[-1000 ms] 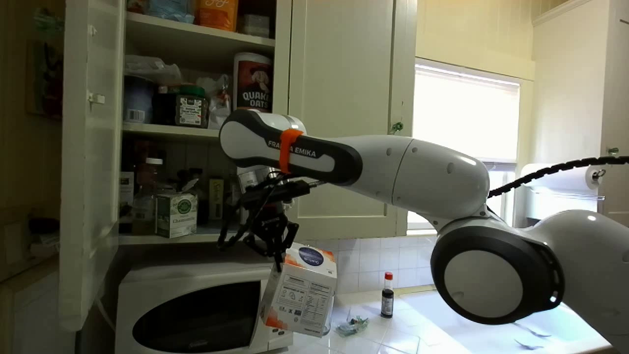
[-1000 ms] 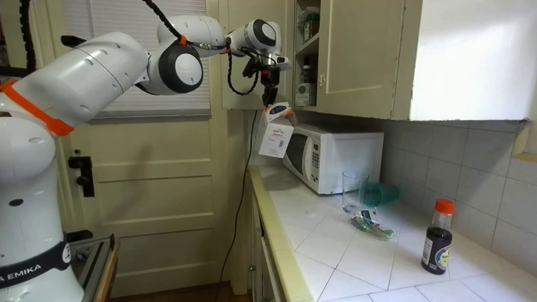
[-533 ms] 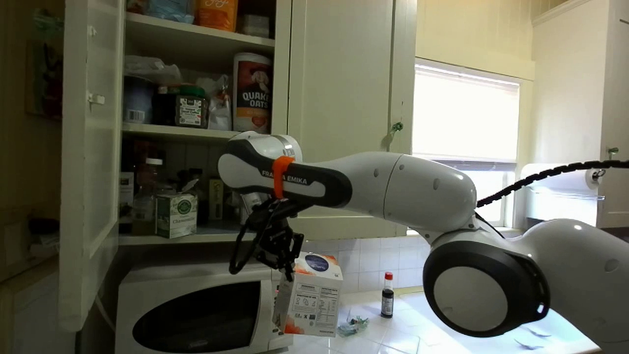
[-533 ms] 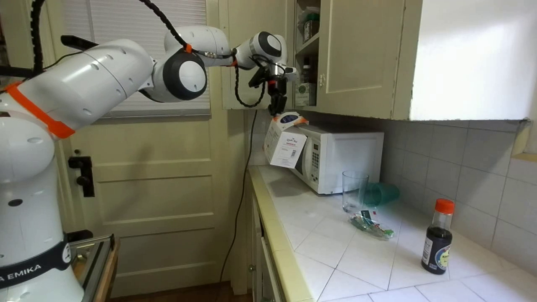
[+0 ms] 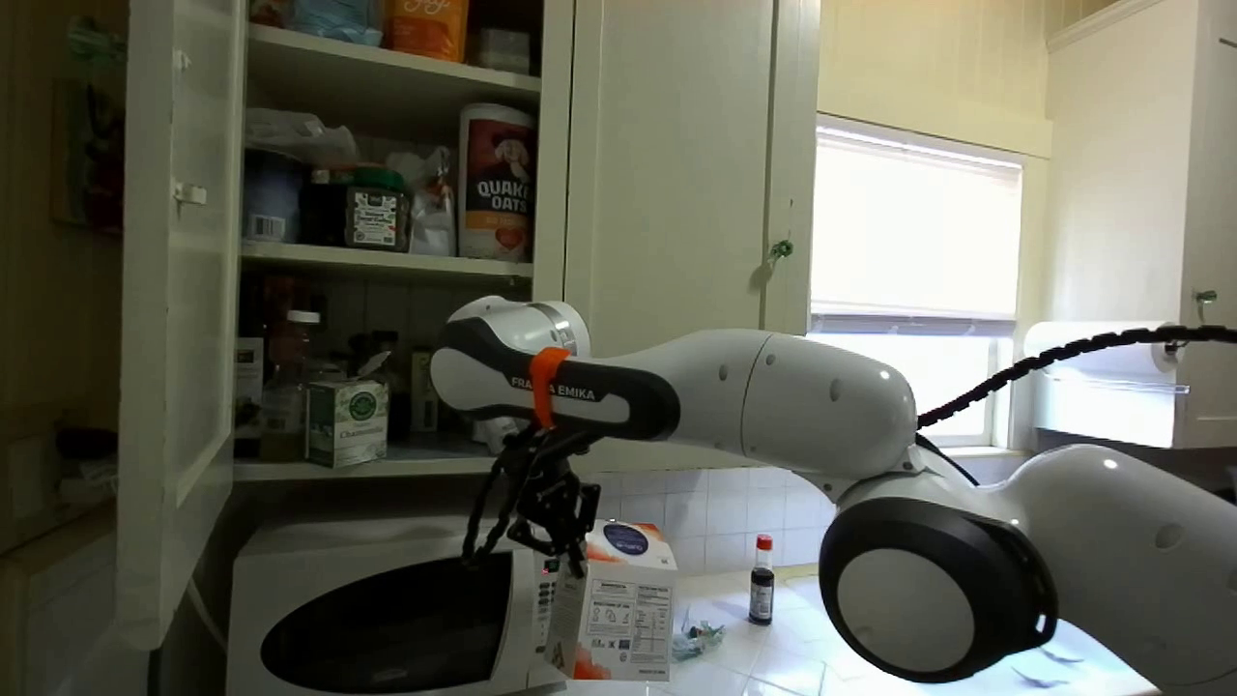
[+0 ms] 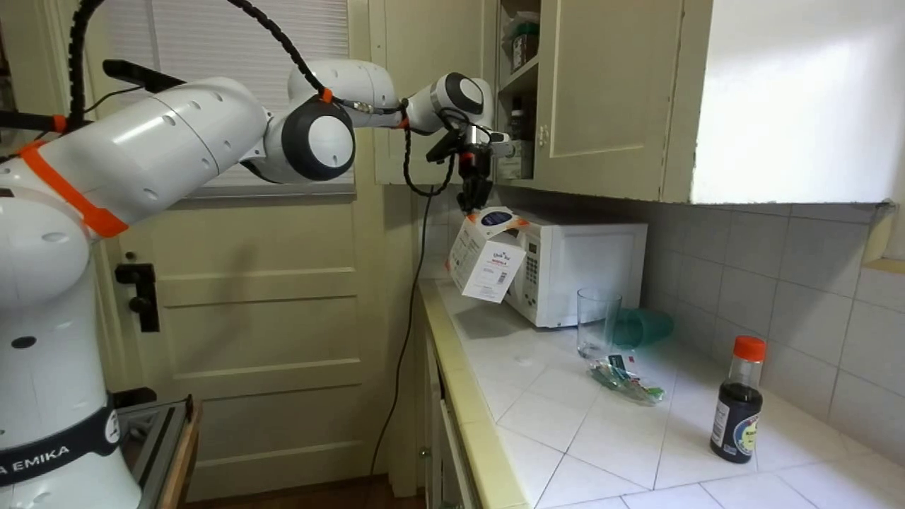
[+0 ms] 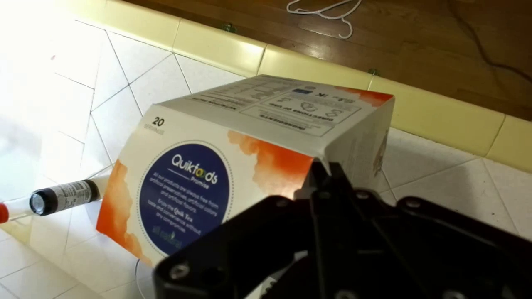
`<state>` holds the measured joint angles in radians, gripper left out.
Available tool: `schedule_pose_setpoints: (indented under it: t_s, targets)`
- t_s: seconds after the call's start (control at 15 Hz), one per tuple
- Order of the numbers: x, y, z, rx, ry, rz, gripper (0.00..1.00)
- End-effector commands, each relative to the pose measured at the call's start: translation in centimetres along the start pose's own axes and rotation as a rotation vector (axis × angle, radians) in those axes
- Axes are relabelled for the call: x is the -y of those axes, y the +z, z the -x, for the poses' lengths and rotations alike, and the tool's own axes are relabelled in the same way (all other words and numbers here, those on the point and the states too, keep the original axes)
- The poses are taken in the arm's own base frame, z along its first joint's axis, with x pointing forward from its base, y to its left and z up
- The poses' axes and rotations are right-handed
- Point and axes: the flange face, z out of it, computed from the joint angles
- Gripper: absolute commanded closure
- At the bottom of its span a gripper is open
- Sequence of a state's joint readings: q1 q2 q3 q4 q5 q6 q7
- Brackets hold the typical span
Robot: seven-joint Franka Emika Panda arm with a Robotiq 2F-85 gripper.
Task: Close the right cabinet door then remove the white box from the left cabinet and place it on the counter.
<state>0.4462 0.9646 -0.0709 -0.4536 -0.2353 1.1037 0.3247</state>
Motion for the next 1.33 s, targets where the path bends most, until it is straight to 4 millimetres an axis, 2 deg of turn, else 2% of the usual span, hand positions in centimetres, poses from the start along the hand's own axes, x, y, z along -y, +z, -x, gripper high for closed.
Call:
schedule_pose_setpoints:
  t_s: [0.0, 0.2, 0.6, 0.87, 0.93, 1.0, 1.13, 1.27]
  targets:
    - [0.0, -0.2, 0.1, -0.002, -0.002, 0.0, 0.99]
    - [2.5, 1.0, -1.3, -0.087, 0.103, 0.042, 0.99]
    - [8.9, 5.9, -3.7, -0.169, 0.285, 0.018, 0.99]
    - [10.8, 7.6, -3.8, -0.207, 0.356, 0.093, 0.99]
    - [11.2, 7.9, -3.5, -0.203, 0.355, 0.116, 0.72]
    - [11.5, 8.0, -3.3, -0.197, 0.344, 0.128, 0.71]
    - [11.8, 7.9, -2.7, -0.178, 0.317, 0.151, 0.58]
    - [12.1, 6.8, -1.7, -0.156, 0.287, 0.131, 0.42]
